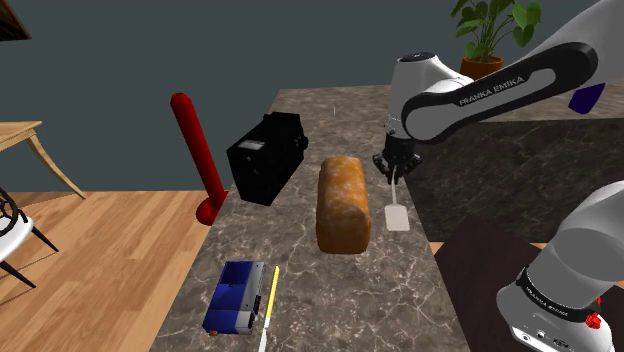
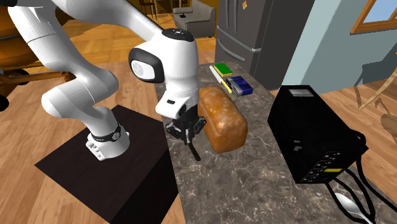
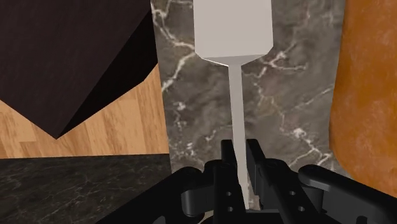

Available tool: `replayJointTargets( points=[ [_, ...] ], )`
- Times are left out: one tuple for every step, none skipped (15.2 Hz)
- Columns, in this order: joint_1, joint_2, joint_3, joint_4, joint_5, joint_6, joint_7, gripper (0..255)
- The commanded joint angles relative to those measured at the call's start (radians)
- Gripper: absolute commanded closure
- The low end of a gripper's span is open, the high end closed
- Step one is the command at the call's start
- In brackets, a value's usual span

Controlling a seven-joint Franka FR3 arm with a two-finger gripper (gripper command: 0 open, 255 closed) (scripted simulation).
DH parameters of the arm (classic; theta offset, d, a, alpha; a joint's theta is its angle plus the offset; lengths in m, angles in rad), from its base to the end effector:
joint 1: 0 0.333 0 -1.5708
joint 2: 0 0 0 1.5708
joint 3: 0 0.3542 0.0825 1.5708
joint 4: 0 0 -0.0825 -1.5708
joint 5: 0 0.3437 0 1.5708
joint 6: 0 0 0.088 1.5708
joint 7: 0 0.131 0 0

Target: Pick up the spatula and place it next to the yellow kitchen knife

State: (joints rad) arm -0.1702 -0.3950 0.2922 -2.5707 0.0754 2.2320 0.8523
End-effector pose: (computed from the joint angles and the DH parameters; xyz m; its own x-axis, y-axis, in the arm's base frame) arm 0.3630 0.0515 0.4318 0.6991 -0.7119 0.0667 -0.7134 -0.7007 -0.0009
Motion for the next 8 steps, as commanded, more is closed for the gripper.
replayJointTargets(
  points=[
    [0.002, -0.014, -0.002, 0.015, 0.002, -0.03, -0.001, 255],
    [0.002, -0.021, -0.004, 0.024, 0.003, -0.045, -0.003, 255],
    [0.003, -0.028, -0.006, 0.033, 0.003, -0.061, -0.004, 255],
    [0.003, -0.034, -0.008, 0.042, 0.004, -0.076, -0.005, 255],
    [0.003, -0.04, -0.01, 0.051, 0.004, -0.091, -0.007, 255],
    [0.003, -0.046, -0.011, 0.06, 0.004, -0.106, -0.008, 255],
    [0.003, -0.051, -0.013, 0.07, 0.004, -0.121, -0.009, 255],
    [0.004, -0.056, -0.015, 0.079, 0.004, -0.135, -0.01, 255]
  ],
)
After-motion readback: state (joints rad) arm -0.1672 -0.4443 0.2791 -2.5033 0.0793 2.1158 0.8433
